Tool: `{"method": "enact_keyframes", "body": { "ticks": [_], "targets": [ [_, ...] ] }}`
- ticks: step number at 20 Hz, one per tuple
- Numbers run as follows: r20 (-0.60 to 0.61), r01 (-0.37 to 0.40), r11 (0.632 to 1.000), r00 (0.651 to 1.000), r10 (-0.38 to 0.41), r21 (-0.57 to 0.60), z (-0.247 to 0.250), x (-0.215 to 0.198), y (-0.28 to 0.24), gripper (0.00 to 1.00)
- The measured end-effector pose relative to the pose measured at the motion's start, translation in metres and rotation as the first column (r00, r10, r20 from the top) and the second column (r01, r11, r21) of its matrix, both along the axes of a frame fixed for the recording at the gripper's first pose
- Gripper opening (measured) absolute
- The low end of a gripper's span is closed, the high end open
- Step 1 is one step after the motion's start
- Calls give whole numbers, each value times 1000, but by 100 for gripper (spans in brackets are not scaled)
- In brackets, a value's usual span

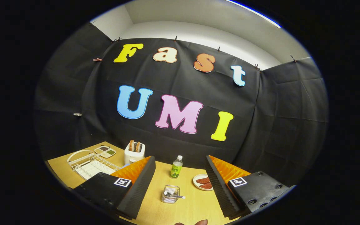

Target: Take the plate from the dish rack, then take the spoon from the basket and place it into the plate.

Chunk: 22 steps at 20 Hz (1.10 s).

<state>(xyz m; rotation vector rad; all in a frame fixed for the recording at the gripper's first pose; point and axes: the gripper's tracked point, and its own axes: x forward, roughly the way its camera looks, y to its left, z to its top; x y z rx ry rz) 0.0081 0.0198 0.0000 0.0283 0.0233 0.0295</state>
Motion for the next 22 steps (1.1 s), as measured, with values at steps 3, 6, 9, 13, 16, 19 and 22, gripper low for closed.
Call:
{"method": "enact_keyframes", "body": {
  "ticks": [3,6,9,13,16,19,22],
  "targets": [
    [-34,-52,998,998,53,34,6,16,20,98],
    [-87,-96,993,991,102,68,9,38,46,98],
    [-158,-133,989,977,143,72,3,64,77,98],
    [-305,-189,976,928,214,112,-27,90,133,98],
    [-438,-183,967,865,244,176,-68,107,170,98],
    [-571,-137,966,785,242,221,-115,118,195,95],
    [-682,-90,976,703,203,198,-169,136,211,90]
  ]
}}
